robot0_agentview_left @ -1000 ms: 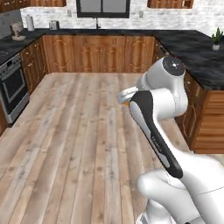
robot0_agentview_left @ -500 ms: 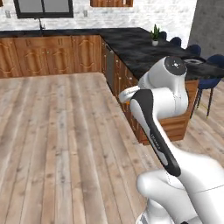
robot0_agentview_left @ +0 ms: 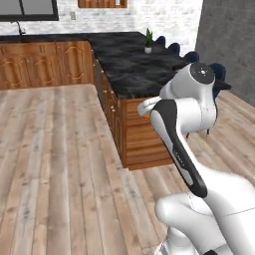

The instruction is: Take the cheese, chicken drumstick, and squash from the fridge and place them on the plate on the dining counter to create an appetizer plate.

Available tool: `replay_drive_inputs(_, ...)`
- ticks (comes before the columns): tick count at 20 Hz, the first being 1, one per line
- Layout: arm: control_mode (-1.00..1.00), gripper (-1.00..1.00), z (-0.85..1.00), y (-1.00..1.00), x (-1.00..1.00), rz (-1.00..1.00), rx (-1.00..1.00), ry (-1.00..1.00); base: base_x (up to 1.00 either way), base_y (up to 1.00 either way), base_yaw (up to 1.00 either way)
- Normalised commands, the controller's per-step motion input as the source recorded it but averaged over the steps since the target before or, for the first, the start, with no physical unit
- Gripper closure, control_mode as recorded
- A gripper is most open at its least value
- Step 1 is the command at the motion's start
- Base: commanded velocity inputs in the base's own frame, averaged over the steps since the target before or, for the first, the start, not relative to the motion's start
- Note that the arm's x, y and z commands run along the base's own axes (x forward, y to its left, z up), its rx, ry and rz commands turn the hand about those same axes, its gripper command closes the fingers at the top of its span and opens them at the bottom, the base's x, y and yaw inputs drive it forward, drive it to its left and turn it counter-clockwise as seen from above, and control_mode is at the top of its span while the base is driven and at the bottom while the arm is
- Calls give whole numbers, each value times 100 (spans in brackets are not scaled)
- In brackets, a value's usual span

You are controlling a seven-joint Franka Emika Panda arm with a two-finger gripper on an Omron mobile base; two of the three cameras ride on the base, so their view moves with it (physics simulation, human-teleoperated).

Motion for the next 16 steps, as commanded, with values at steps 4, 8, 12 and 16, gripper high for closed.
replay_drive_inputs(4,100,100,0,0,0,0,0,0,39,-100,0)
replay_drive_inputs(8,100,100,0,0,0,0,0,0,53,-100,6)
replay_drive_inputs(12,100,100,0,0,0,0,0,0,58,-100,16)
replay_drive_inputs(16,100,100,0,0,0,0,0,0,57,-100,26)
